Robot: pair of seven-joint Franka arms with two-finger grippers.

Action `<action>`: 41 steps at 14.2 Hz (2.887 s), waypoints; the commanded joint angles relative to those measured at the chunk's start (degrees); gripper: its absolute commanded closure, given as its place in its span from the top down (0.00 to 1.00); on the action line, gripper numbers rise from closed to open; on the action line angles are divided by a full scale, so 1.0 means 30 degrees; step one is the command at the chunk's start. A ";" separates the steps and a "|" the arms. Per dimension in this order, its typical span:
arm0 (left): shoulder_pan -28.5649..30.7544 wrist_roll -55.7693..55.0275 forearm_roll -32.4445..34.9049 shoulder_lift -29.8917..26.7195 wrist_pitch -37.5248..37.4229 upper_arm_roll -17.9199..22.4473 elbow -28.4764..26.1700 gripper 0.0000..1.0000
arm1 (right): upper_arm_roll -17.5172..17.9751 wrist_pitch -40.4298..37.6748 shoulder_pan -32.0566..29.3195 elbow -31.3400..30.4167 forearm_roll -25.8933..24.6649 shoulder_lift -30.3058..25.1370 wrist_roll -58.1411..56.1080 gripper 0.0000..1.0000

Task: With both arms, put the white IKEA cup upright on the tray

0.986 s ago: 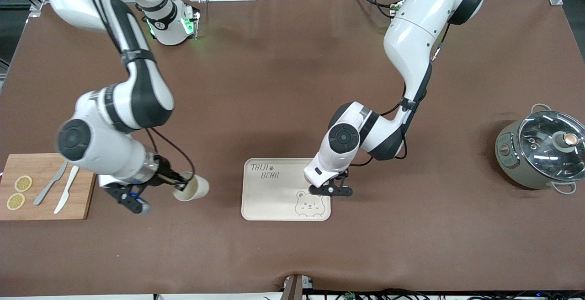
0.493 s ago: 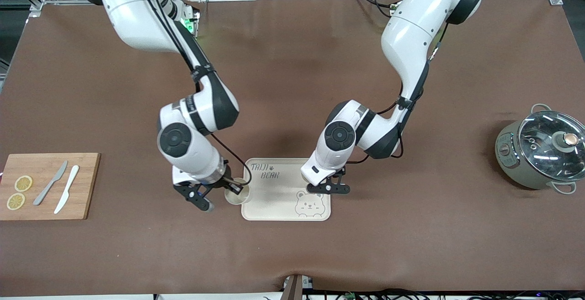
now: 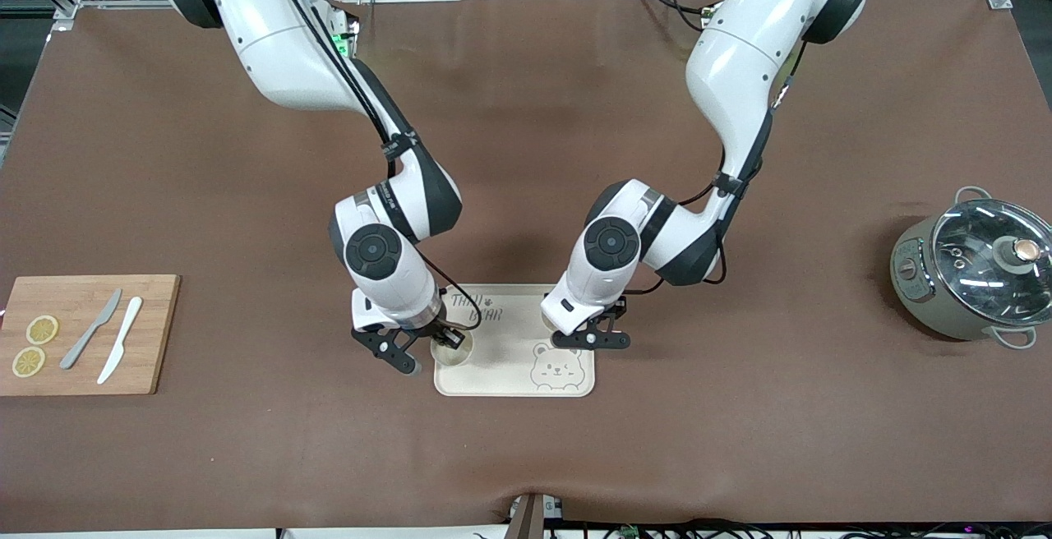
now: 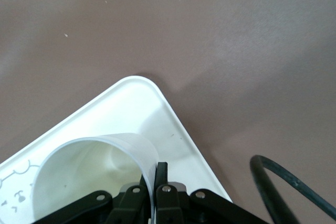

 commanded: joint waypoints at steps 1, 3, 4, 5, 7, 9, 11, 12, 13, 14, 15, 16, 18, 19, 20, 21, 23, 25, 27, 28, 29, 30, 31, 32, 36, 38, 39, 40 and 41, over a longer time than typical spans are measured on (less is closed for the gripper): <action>-0.0180 -0.0571 0.0433 -0.0444 -0.0785 0.0227 0.0136 1.00 | -0.0223 0.0170 0.0306 0.0604 -0.0743 0.0656 0.0736 0.00; -0.0092 -0.0745 0.0375 -0.0648 -0.1254 0.0198 0.0165 1.00 | -0.0223 0.0199 0.0335 0.0604 -0.1008 0.0803 0.0794 0.00; -0.0004 -0.1095 0.0316 -0.1085 -0.1604 0.0169 0.0165 1.00 | -0.0223 0.0315 0.0335 0.0604 -0.1038 0.0890 0.0852 0.00; 0.0199 -0.1330 0.0200 -0.1553 -0.2217 0.0082 0.0165 1.00 | -0.0223 0.0548 0.0422 0.0575 -0.1125 0.0920 0.0853 0.00; 0.1686 -0.1101 -0.0940 -0.3073 -0.3651 0.0168 0.0136 1.00 | -0.0252 0.0667 0.0452 0.0575 -0.1155 0.1009 0.0882 0.00; 0.2805 -0.0662 -0.0508 -0.4044 -0.4389 0.0226 0.0107 1.00 | -0.0252 0.0755 0.0452 0.0575 -0.1155 0.1038 0.0882 0.00; 0.3828 0.0244 0.1125 -0.4895 -0.5264 0.0286 -0.0245 1.00 | -0.0252 0.0755 0.0452 0.0546 -0.1155 0.1038 0.0882 0.00; 0.4240 0.1206 0.2122 -0.5246 -0.5821 0.0257 -0.0274 1.00 | -0.0252 0.0726 0.0452 0.0545 -0.1155 0.1038 0.0853 0.47; 0.4970 0.2579 0.2306 -0.5597 -0.6145 0.0228 -0.0274 1.00 | -0.0252 0.0697 0.0452 0.0545 -0.1184 0.1009 0.0853 0.97; 0.5789 0.3927 0.2221 -0.6007 -0.6294 0.0140 -0.0274 1.00 | -0.0281 0.0668 0.0452 0.0545 -0.1301 0.0980 0.0853 1.00; 0.6638 0.5217 0.2017 -0.6504 -0.6469 -0.0005 -0.0274 1.00 | -0.0252 0.0523 0.0452 0.0545 -0.1563 0.0892 0.0795 1.00; 0.7343 0.6477 0.1551 -0.7002 -0.6819 -0.0007 -0.0274 1.00 | -0.0252 0.0405 0.0452 0.0545 -0.1623 0.0746 0.0765 1.00; 0.8574 0.9114 0.0496 -0.7997 -0.7521 -0.0007 -0.0274 1.00 | -0.0252 -0.0322 0.0423 0.0574 -0.1624 0.0191 0.0649 1.00; 0.9160 1.0112 0.0201 -0.8496 -0.8135 -0.0007 -0.0274 1.00 | -0.0252 -0.1431 0.0423 0.0604 -0.1624 -0.0392 0.0503 1.00; 0.9572 1.0905 -0.0179 -0.8820 -0.8663 -0.0007 -0.0274 1.00 | -0.0252 -0.2689 0.0278 0.0604 -0.1624 -0.1239 0.0298 1.00; 0.9924 1.1522 -0.0443 -0.9171 -0.9103 -0.0007 -0.0303 1.00 | -0.0252 -0.3978 0.0103 0.0575 -0.1595 -0.2262 -0.0342 1.00; 1.0220 1.2258 -0.0505 -0.9728 -1.0332 -0.0007 -0.0623 1.00 | -0.0223 -0.7750 -0.0947 0.0575 -0.1304 -0.4458 -0.2912 1.00; 1.0221 1.2378 -0.0563 -1.1042 -1.0426 -0.0007 -0.2112 1.00 | -0.0194 -1.1034 -0.2439 0.0429 -0.1273 -0.6568 -0.6016 1.00; 1.0192 1.2378 -0.1234 -1.2245 -1.0426 -0.0007 -0.3315 1.00 | -0.0194 -1.3209 -0.4692 -0.0241 -0.1273 -0.8445 -1.0082 1.00; 1.0192 1.2378 -0.1382 -1.2889 -1.0426 -0.0007 -0.4017 1.00 | -0.0223 -1.3944 -0.5951 -0.0594 -0.1273 -0.9208 -1.2279 1.00; 1.0076 1.2349 -0.1587 -1.3621 -1.0426 -0.0007 -0.4894 1.00 | -0.0194 -1.4706 -0.7443 -0.0742 -0.1273 -0.9796 -1.4389 1.00; 0.9872 1.2320 -0.1734 -1.4353 -1.0397 0.0051 -0.5773 1.00 | -0.0194 -1.5293 -0.8647 -0.0744 -0.1273 -1.0179 -1.6296 1.00; 0.9492 1.2320 -0.1764 -1.5056 -1.0368 0.0168 -0.6565 1.00 | -0.0194 -1.5647 -0.9993 -0.0744 -0.1273 -1.0357 -1.8490 1.00; 0.9257 1.2291 -0.1764 -1.5557 -1.0338 0.0227 -0.7153 1.00 | -0.0223 -1.5825 -1.1109 -0.0744 -0.1273 -1.0359 -2.0339 1.00; 0.8466 1.1968 -0.1794 -1.6235 -1.0309 0.0227 -0.7862 1.00 | -0.0223 -1.5128 -1.2963 -0.1590 -0.1273 -1.0095 -2.1940 1.00; 0.8113 1.1939 -0.1794 -1.6294 -1.0396 0.0402 -0.7833 1.00 | -0.0252 -1.3580 -1.3024 -0.3079 -0.1273 -1.0356 -2.1940 1.00; 0.8083 1.1939 -0.1794 -1.6294 -1.0455 0.0403 -0.7833 1.00 | -0.0252 -1.2788 -1.3140 -0.3871 -0.1273 -1.0678 -2.1940 1.00; 0.8111 1.1939 -0.1794 -1.6265 -1.0484 0.0403 -0.7833 1.00 | -0.0223 -1.1939 -1.3344 -0.4691 -0.1273 -1.1029 -2.1998 1.00; 0.8083 1.1939 -0.1765 -1.6207 -1.0484 0.0432 -0.7833 1.00 | -0.0223 -1.1292 -1.3433 -0.5540 -0.1273 -1.1467 -2.2231 1.00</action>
